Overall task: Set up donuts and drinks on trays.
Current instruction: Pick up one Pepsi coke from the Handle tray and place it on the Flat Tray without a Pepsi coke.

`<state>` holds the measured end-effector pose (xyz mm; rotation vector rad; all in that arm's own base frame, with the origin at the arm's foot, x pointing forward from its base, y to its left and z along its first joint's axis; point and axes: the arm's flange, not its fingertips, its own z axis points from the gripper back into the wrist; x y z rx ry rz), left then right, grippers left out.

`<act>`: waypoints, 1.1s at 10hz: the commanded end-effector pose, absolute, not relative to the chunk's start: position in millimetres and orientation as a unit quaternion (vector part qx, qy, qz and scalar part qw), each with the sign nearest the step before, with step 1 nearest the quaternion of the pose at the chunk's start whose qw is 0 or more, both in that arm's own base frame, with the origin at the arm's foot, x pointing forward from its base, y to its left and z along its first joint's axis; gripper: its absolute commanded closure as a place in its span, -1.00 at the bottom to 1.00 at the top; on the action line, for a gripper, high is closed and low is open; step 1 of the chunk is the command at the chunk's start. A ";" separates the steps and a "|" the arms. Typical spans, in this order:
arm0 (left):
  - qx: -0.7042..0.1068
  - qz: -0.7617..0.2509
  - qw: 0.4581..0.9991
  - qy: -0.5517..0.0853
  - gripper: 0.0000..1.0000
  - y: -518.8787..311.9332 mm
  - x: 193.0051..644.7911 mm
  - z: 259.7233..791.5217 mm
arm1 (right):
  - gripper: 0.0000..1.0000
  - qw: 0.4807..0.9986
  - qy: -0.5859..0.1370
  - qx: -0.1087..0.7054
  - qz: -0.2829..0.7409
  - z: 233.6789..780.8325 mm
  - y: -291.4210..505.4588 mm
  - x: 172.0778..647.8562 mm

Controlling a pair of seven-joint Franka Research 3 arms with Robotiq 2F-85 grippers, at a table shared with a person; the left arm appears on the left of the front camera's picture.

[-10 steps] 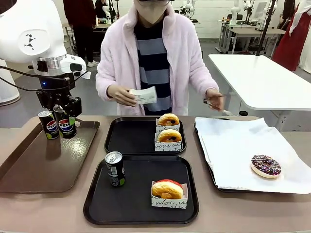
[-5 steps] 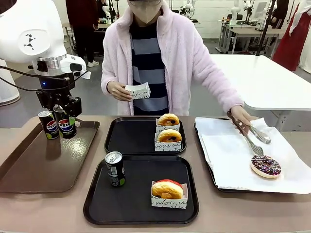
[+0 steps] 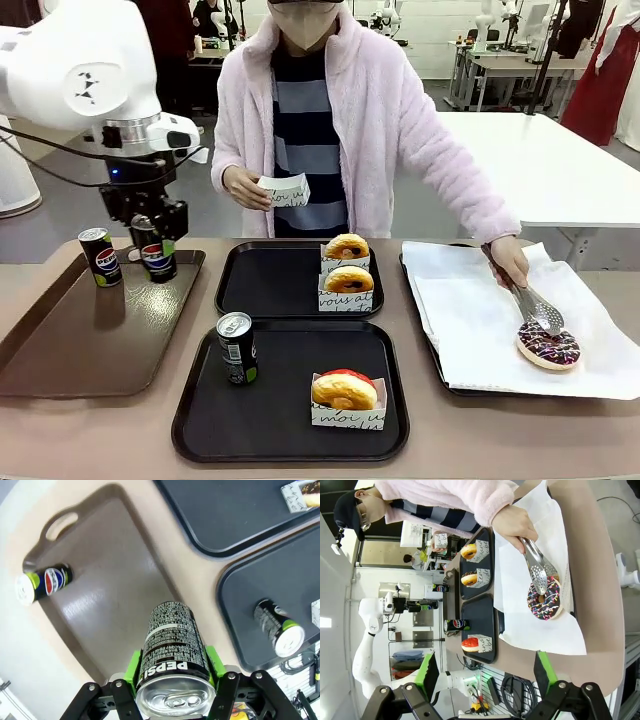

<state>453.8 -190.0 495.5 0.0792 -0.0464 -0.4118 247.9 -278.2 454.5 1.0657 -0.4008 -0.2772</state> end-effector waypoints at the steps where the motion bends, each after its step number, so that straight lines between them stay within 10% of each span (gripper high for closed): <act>1: 0.022 -0.203 0.978 -0.053 -0.19 -208.4 472.2 503.7 | -1.00 0.828 -0.200 0.510 -0.124 454.6 -279.4 249.5; 11: -0.033 -0.205 0.977 -0.057 -0.19 -269.6 558.4 472.5 | -1.00 0.828 -0.200 0.510 -0.124 454.6 -279.4 249.5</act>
